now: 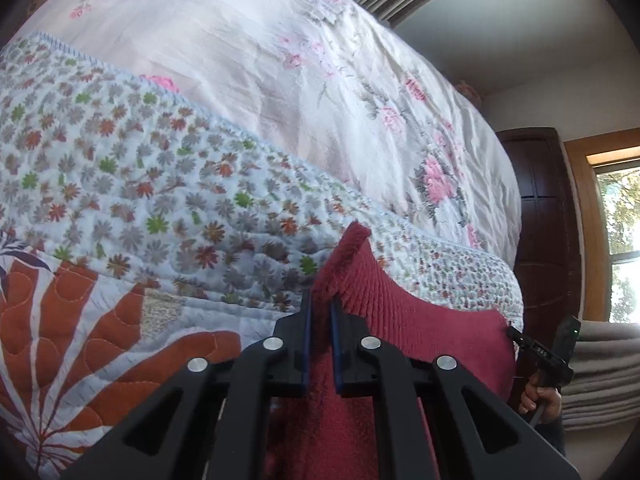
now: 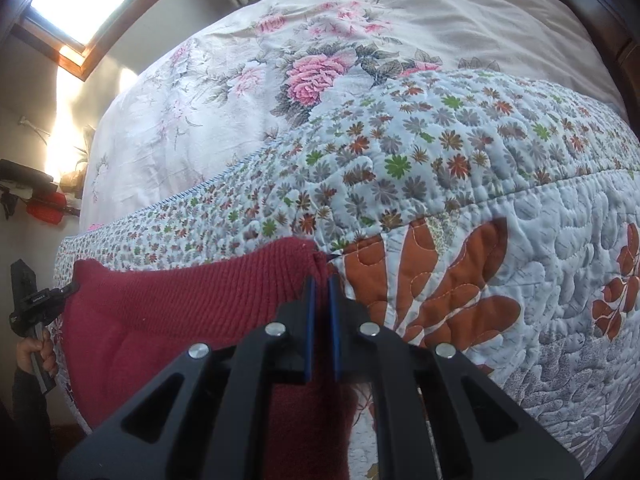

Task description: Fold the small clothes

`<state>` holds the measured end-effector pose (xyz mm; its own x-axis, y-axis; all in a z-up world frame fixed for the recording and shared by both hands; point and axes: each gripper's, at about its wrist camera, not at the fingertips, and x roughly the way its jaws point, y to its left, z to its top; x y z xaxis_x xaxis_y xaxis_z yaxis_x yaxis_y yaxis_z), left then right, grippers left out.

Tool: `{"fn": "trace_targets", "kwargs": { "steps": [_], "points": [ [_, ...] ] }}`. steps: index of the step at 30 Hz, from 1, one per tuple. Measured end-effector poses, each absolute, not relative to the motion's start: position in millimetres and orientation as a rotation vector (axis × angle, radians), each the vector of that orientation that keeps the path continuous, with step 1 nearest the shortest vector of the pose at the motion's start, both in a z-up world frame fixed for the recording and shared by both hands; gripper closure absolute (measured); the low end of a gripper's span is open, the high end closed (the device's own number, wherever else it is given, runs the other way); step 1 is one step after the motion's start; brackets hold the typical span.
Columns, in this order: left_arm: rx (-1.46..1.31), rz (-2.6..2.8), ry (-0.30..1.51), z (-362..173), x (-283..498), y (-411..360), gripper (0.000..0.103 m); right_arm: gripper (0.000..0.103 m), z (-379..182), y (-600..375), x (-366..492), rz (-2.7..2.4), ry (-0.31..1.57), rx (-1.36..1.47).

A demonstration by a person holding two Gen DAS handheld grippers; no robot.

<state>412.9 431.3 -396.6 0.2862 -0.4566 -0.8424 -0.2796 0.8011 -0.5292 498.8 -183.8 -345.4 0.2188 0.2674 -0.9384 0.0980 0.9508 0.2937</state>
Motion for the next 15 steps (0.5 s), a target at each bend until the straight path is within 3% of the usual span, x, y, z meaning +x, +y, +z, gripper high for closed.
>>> {"fn": "trace_targets", "kwargs": {
  "steps": [4, 8, 11, 15],
  "points": [
    [-0.723, -0.122, 1.306, -393.3, 405.8, 437.5, 0.089, 0.090, -348.2, -184.4, 492.1, 0.150, 1.371, 0.340],
    [-0.524, -0.071, 1.164, -328.0, 387.9, 427.2, 0.083, 0.077, -307.5, -186.0, 475.0, 0.166, 1.257, 0.324],
    [-0.539, -0.228, 1.072, -296.7, 368.0, 396.6, 0.079, 0.072, -286.4, -175.9, 463.3, 0.232, 1.185, 0.343],
    [-0.467, -0.321, 1.149, -327.4, 357.6, 347.8, 0.079, 0.072, -312.9, -144.7, 454.6, 0.301, 1.239, 0.321]
  ]
}}
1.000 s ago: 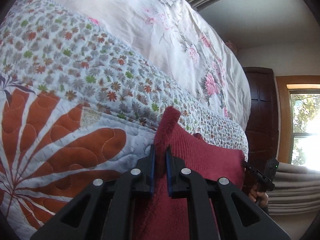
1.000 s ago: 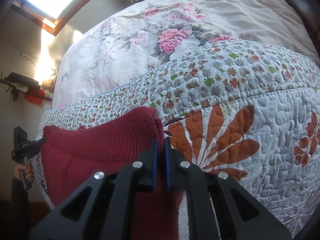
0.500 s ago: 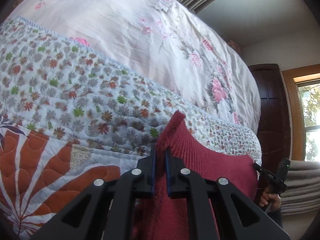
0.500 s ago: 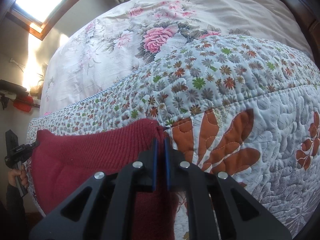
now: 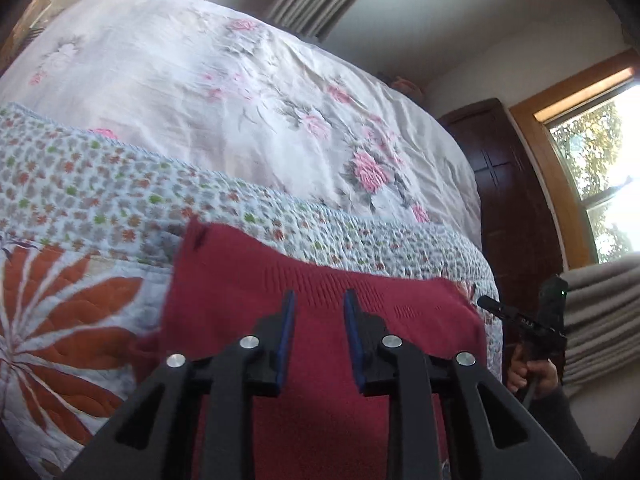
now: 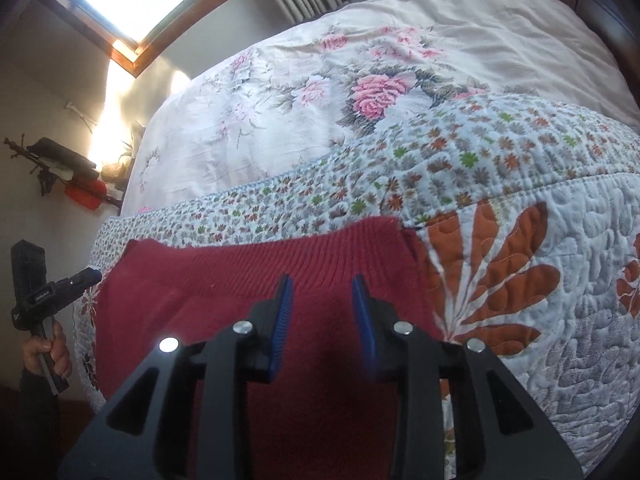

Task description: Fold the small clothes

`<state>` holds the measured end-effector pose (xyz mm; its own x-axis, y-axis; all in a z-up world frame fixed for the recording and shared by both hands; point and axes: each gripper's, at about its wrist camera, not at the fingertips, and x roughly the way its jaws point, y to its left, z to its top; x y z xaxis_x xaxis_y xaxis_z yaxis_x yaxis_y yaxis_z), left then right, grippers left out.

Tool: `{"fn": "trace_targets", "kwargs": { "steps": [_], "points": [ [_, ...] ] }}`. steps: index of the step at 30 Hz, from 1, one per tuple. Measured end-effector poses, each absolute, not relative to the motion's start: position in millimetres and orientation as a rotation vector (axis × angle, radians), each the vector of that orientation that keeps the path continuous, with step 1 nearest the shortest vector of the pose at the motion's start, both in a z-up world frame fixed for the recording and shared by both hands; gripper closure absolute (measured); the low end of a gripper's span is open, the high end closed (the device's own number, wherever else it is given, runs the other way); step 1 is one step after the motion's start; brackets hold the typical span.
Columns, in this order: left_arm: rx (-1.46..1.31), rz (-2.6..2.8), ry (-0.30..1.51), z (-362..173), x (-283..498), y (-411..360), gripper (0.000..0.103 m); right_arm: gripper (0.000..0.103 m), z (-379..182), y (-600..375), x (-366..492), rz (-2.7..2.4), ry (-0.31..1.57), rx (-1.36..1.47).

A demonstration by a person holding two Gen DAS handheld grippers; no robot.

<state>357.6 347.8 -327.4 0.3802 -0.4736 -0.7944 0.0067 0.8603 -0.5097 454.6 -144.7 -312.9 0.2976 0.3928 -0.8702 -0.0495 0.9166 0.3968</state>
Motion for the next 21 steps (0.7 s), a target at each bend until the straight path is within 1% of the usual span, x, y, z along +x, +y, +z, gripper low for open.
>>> {"fn": "trace_targets", "kwargs": {
  "steps": [1, 2, 3, 6, 7, 8, 10, 12, 13, 15, 16, 17, 18, 19, 20, 21],
  "points": [
    [-0.431, -0.284, 1.186, -343.1, 356.9, 345.9, 0.080, 0.071, -324.1, -139.2, 454.5, 0.306, 1.259, 0.319],
    [-0.433, -0.250, 1.216, -358.0, 355.3, 350.4, 0.083, 0.073, -332.5, -137.4, 452.7, 0.293, 1.265, 0.306],
    [-0.452, -0.225, 1.225, -368.3, 351.9, 358.8, 0.101, 0.078, -336.9, -139.0, 451.0, 0.284, 1.255, 0.294],
    [-0.496, -0.215, 1.206, -364.6, 337.8, 374.0, 0.101, 0.082, -334.9, -155.2, 445.5, 0.282, 1.240, 0.386],
    [-0.484, -0.222, 1.193, -355.1, 332.3, 372.1, 0.101, 0.080, -325.7, -159.2, 439.9, 0.289, 1.219, 0.402],
    [-0.487, -0.247, 1.162, -341.7, 324.2, 370.4, 0.098, 0.079, -315.3, -162.6, 433.0, 0.305, 1.195, 0.410],
    [-0.507, -0.341, 1.073, -312.7, 303.3, 361.4, 0.089, 0.079, -296.1, -167.3, 411.0, 0.341, 1.155, 0.429],
    [-0.499, -0.431, 1.015, -295.7, 281.4, 345.4, 0.082, 0.079, -287.6, -167.6, 384.2, 0.371, 1.132, 0.437],
    [-0.499, -0.455, 1.006, -296.3, 271.8, 338.8, 0.080, 0.079, -289.5, -166.5, 370.9, 0.389, 1.132, 0.447],
    [-0.470, -0.421, 1.056, -317.4, 265.0, 330.5, 0.078, 0.078, -306.8, -162.4, 354.6, 0.401, 1.172, 0.449],
    [-0.435, -0.362, 1.100, -335.5, 265.2, 331.7, 0.078, 0.080, -317.0, -160.8, 351.8, 0.396, 1.186, 0.447],
    [-0.414, -0.317, 1.124, -353.4, 264.8, 336.7, 0.081, 0.083, -324.6, -161.6, 350.2, 0.390, 1.179, 0.444],
    [-0.435, -0.299, 1.126, -365.4, 263.2, 345.0, 0.096, 0.095, -328.5, -164.9, 350.0, 0.384, 1.173, 0.436],
    [-0.485, -0.286, 1.125, -369.8, 261.2, 353.9, 0.101, 0.103, -328.5, -169.2, 350.5, 0.374, 1.178, 0.441],
    [-0.513, -0.277, 1.121, -366.9, 258.6, 358.3, 0.101, 0.103, -325.0, -175.5, 349.6, 0.357, 1.186, 0.465],
    [-0.509, -0.271, 1.108, -357.6, 253.8, 357.9, 0.101, 0.100, -318.2, -180.5, 345.4, 0.346, 1.184, 0.481]
  ]
}}
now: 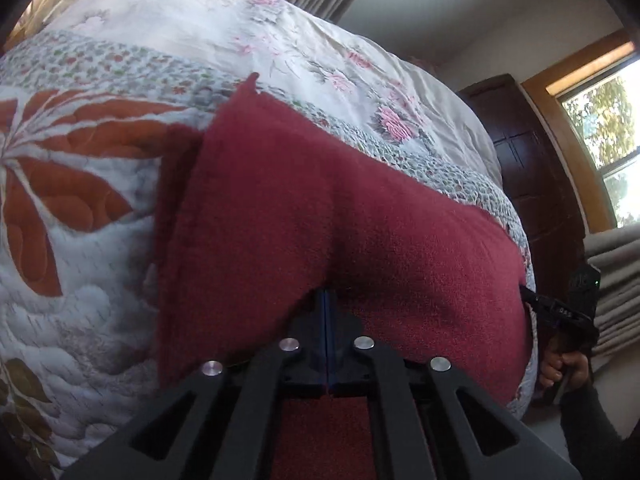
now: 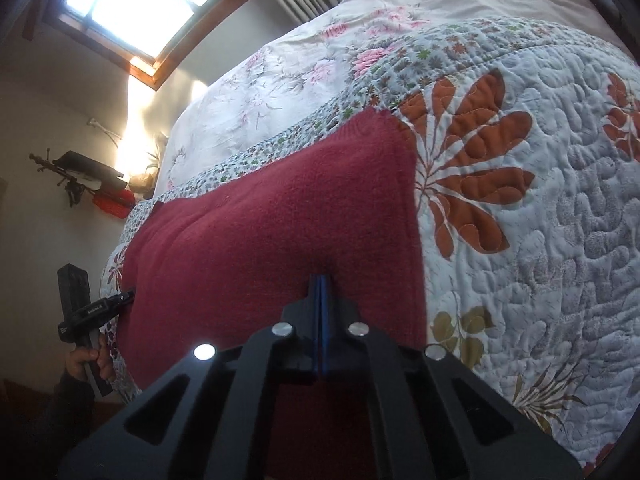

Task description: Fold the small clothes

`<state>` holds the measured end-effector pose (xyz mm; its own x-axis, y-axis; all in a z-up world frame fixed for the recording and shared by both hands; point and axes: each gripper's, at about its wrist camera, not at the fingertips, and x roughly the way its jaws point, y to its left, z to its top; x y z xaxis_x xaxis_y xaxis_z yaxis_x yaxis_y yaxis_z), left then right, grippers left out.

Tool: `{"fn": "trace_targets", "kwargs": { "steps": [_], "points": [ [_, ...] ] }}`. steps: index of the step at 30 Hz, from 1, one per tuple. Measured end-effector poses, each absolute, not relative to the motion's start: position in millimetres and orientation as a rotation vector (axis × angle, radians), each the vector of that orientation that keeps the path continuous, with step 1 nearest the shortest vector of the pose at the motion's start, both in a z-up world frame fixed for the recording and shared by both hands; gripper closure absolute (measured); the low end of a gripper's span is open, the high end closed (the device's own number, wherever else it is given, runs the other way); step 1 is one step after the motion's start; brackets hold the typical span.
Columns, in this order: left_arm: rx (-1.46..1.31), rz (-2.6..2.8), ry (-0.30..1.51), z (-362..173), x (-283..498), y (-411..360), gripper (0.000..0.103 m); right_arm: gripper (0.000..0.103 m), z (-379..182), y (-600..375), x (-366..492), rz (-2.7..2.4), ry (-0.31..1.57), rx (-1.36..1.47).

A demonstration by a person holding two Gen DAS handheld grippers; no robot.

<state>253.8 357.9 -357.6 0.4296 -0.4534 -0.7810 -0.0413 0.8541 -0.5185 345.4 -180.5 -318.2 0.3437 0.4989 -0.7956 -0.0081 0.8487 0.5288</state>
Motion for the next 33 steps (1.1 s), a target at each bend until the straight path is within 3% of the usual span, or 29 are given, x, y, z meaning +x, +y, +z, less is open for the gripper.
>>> {"fn": "trace_targets", "kwargs": {
  "steps": [2, 4, 9, 14, 20, 23, 24, 25, 26, 27, 28, 31, 33],
  "points": [
    [-0.512, -0.330, 1.054, -333.5, 236.0, 351.2, 0.094, 0.085, -294.1, -183.0, 327.8, 0.365, 1.146, 0.447],
    [-0.520, -0.417, 0.982, -311.5, 209.2, 339.0, 0.089, 0.080, -280.4, -176.0, 304.7, 0.436, 1.141, 0.421],
    [-0.423, -0.433, 1.067, -343.5, 170.1, 299.0, 0.088, 0.081, -312.7, -139.2, 264.8, 0.552, 1.264, 0.325],
    [-0.451, -0.384, 1.080, -370.9, 165.8, 315.5, 0.100, 0.103, -341.7, -160.6, 261.6, 0.475, 1.306, 0.376],
    [-0.512, -0.314, 1.080, -365.6, 141.3, 365.5, 0.098, 0.098, -325.7, -197.6, 245.2, 0.288, 1.284, 0.367],
    [-0.622, -0.263, 1.094, -359.8, 125.5, 405.2, 0.080, 0.090, -292.7, -187.1, 228.2, 0.226, 1.229, 0.293],
    [-0.632, -0.253, 1.102, -354.8, 124.9, 414.5, 0.066, 0.086, -277.3, -172.4, 222.2, 0.225, 1.206, 0.237],
    [-0.626, -0.231, 1.116, -348.8, 128.4, 423.0, 0.043, 0.074, -263.4, -154.7, 218.3, 0.228, 1.182, 0.164],
    [-0.622, -0.221, 1.127, -343.2, 133.1, 428.8, 0.034, 0.066, -249.9, -130.6, 213.7, 0.244, 1.159, 0.088],
    [-0.629, -0.233, 1.134, -337.8, 140.7, 433.7, 0.027, 0.048, -239.0, -105.6, 208.2, 0.268, 1.137, 0.017],
    [-0.636, -0.255, 1.143, -332.8, 150.3, 437.0, 0.025, 0.039, -229.4, -78.2, 200.4, 0.302, 1.113, -0.062],
    [-0.684, -0.314, 1.205, -331.5, 186.4, 444.1, 0.016, 0.034, -218.4, 29.5, 176.4, 0.407, 1.046, -0.367],
    [-0.783, -0.354, 1.282, -343.3, 211.5, 452.1, 0.015, 0.029, -221.6, 98.1, 153.7, 0.466, 0.966, -0.580]
  ]
}}
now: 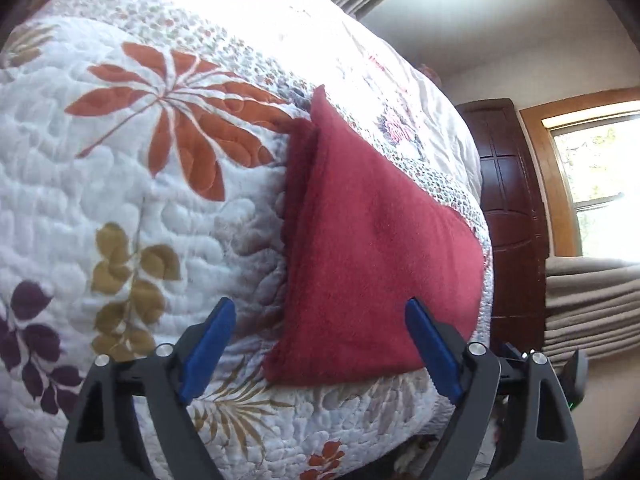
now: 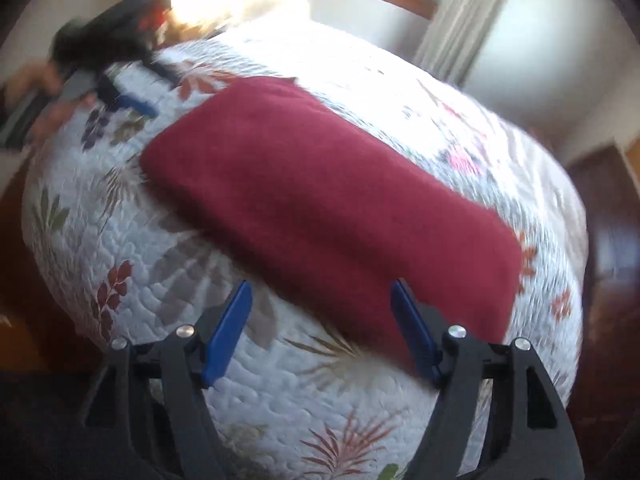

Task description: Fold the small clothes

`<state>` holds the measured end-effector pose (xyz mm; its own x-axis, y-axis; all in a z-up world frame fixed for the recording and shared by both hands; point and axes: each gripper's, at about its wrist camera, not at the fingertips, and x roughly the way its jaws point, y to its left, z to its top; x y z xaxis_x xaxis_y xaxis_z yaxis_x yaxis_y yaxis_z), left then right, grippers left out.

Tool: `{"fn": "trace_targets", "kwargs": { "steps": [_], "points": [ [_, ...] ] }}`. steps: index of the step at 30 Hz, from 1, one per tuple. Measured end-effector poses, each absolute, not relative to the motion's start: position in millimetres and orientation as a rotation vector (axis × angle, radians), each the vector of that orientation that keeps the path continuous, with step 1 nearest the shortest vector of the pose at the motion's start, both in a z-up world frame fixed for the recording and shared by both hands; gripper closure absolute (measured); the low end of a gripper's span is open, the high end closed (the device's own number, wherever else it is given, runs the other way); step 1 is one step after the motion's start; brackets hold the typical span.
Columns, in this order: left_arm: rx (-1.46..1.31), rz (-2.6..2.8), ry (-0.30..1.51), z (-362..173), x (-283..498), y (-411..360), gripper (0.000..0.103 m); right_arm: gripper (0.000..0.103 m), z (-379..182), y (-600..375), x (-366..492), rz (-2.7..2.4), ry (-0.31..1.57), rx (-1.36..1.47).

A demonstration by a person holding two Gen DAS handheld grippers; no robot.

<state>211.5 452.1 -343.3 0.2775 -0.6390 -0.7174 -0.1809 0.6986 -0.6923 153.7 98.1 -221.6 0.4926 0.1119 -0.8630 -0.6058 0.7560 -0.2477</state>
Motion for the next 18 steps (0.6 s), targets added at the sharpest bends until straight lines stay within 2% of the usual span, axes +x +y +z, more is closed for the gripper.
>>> {"fn": "trace_targets", "kwargs": {
  "steps": [4, 7, 18],
  "points": [
    [-0.948, -0.396, 1.348, -367.3, 248.9, 466.2, 0.015, 0.025, -250.1, 210.6, 118.2, 0.543, 0.802, -0.945],
    [-0.983, -0.425, 1.347, -371.5, 259.1, 472.8, 0.015, 0.025, -282.8, 256.2, 113.4, 0.538, 0.735, -1.142],
    [-1.023, -0.501, 1.378, -385.3, 273.0, 484.2, 0.014, 0.025, -350.4, 306.9, 141.3, 0.499, 0.636, -1.411]
  ]
}}
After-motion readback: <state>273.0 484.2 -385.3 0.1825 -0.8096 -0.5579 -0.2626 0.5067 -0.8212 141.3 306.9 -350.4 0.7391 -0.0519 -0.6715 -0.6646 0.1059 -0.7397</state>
